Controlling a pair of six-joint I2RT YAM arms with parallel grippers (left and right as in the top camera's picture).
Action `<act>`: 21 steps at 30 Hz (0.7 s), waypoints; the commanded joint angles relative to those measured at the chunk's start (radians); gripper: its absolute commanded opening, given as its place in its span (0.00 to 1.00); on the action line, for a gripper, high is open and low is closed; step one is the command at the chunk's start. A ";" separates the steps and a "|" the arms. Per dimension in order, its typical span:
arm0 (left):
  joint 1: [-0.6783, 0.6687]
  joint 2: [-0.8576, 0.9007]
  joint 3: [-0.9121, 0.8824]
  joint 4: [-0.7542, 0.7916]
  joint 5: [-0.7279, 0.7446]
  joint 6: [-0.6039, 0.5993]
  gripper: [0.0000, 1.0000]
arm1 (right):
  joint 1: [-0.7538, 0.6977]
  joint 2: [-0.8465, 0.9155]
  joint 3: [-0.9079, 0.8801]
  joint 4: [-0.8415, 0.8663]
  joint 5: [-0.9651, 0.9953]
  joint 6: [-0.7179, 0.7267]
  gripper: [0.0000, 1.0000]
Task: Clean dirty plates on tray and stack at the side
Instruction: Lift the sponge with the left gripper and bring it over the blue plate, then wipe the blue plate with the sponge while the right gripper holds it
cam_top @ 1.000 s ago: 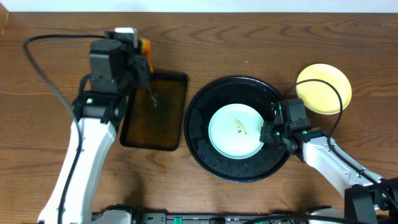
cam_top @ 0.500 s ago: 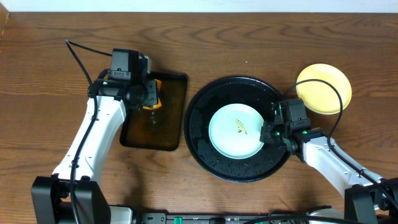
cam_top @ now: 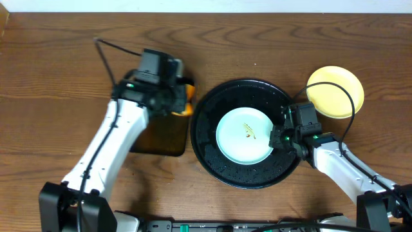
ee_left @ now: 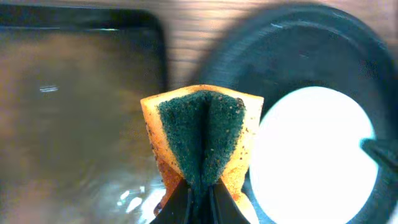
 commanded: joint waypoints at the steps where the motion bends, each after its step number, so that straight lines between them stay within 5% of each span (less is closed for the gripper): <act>1: -0.087 0.034 0.030 0.033 0.023 -0.052 0.07 | 0.005 0.001 0.001 0.002 0.013 0.004 0.01; 11: -0.343 0.224 0.030 0.171 0.038 -0.059 0.07 | 0.005 0.001 0.001 0.002 0.013 0.004 0.01; 21: -0.454 0.363 0.030 0.317 0.143 -0.115 0.07 | 0.005 0.001 0.001 0.001 0.013 0.004 0.01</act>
